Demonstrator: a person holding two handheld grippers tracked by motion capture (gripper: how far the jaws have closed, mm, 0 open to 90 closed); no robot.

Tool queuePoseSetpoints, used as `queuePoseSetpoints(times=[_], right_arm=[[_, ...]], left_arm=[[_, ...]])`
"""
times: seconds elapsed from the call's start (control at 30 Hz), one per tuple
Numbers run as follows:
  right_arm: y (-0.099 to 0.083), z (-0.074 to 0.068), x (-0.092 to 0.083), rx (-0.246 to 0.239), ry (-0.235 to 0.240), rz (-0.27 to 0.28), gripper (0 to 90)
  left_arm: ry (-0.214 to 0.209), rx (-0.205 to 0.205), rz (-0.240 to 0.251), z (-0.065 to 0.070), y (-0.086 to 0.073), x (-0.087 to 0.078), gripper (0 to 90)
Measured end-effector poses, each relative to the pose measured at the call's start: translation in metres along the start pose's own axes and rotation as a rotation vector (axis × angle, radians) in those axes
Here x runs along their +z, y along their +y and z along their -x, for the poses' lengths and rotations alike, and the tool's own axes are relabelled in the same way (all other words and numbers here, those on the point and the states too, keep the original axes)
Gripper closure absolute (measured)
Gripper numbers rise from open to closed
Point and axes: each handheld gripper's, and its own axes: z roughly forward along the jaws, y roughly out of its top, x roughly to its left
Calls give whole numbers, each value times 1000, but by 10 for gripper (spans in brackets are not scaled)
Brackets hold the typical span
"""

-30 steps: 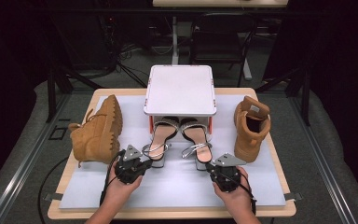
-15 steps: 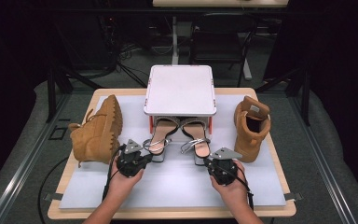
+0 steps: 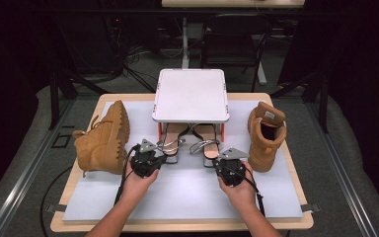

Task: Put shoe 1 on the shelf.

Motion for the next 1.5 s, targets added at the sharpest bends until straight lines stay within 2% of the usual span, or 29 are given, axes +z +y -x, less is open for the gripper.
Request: queuePoseSetpoints(times=[0.03, 0.33, 0.43, 0.47, 0.57, 0.87, 1.13, 1.23, 1.37, 1.5], right_arm=[[1, 0, 2, 5, -1, 15, 900], [13, 10, 14, 30, -15, 23, 900], [15, 13, 16, 45, -15, 21, 900], [18, 16, 20, 63, -10, 25, 900], [20, 16, 24, 54, -11, 26, 900], [30, 15, 36, 39, -24, 29, 900], [37, 17, 47, 45, -35, 40, 900], [39, 18, 50, 57, -32, 42, 900], [39, 18, 53, 52, -31, 44, 900], [38, 19, 58, 42, -48, 27, 900]], left_arm=[[1, -1, 3, 0, 1, 1, 900], [17, -16, 6, -4, 11, 13, 900], [26, -19, 11, -7, 13, 15, 900], [25, -21, 13, -8, 16, 15, 900], [32, -16, 16, -8, 19, 17, 900], [41, -34, 20, -14, 25, 25, 900], [36, -47, 25, -18, 28, 32, 900], [55, -49, 20, -19, 29, 35, 900], [55, -62, 31, -21, 30, 38, 900], [46, -48, 32, -20, 29, 45, 900]])
